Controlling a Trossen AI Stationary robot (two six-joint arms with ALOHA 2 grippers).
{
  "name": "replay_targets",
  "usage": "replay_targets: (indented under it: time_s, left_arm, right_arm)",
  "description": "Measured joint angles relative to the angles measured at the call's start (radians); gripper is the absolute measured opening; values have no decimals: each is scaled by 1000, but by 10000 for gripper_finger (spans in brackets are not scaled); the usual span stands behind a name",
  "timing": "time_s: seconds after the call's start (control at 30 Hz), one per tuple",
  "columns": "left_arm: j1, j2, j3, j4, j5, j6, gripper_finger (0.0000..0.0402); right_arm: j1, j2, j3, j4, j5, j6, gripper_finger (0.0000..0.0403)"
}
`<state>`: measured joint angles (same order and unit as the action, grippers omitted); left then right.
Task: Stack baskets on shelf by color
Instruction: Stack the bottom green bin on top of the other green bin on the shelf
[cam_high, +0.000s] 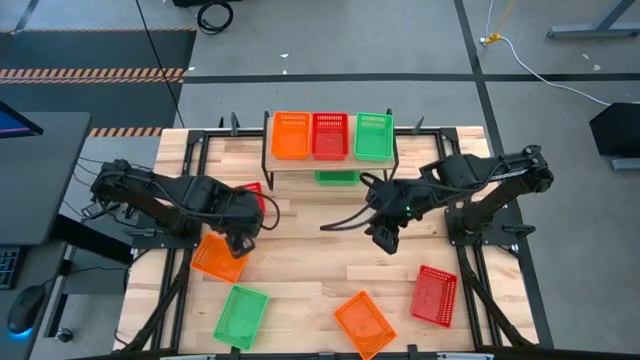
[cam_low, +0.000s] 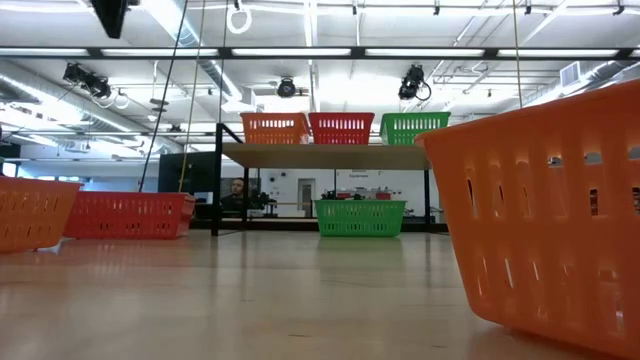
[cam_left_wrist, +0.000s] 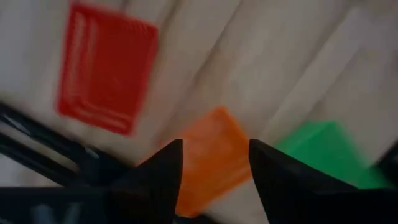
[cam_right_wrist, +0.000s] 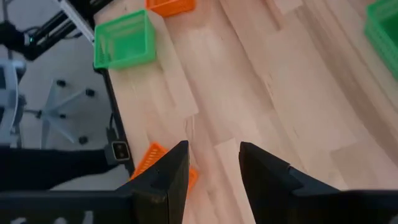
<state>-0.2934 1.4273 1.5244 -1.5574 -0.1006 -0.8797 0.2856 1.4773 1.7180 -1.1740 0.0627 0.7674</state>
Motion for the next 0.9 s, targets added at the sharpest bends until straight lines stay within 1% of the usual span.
replay_targets:
  time_s: [0.13,0.2,0.27,0.4,0.47,0.67,0.77,0.9]
  left_arm:
    - [-23,0,-49,28,20,-193,206]
    - [-47,0,-99,53,21,-288,210]
    - [-79,0,-159,74,20,-380,214]
    - [-133,1,-278,201,57,-506,219]
    - [-155,1,-315,266,76,-582,220]
    - [-209,1,-353,401,72,-801,219]
    - [-224,1,-353,475,71,-842,219]
    - [-279,7,-353,639,65,-778,211]
  right_arm:
    - [21,0,0,3,76,104,146]
    - [22,0,0,13,82,146,146]
    - [21,0,0,28,84,154,146]
    - [10,0,0,37,82,138,146]
    - [1,0,0,38,72,108,146]
    - [-27,0,0,41,4,-26,146]
    - [-38,0,0,39,-41,-103,146]
    - [-42,0,0,37,-60,-195,146]
